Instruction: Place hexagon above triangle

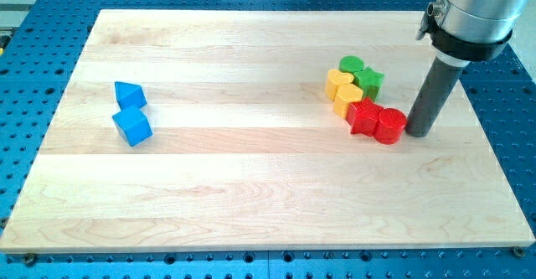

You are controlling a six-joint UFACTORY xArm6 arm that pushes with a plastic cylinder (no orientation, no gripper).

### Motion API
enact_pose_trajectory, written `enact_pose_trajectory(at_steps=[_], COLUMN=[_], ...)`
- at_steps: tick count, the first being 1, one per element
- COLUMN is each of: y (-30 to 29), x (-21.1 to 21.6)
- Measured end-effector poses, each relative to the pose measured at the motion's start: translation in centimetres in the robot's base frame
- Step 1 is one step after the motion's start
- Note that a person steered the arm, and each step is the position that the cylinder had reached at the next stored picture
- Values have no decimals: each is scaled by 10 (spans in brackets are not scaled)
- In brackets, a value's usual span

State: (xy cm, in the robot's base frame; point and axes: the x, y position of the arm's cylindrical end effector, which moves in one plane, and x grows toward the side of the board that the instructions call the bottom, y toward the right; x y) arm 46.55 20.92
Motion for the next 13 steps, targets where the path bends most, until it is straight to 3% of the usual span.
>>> enact_pose_trajectory(at_steps=[4, 9, 13], y=[1, -2, -233], x=[-7, -53, -42])
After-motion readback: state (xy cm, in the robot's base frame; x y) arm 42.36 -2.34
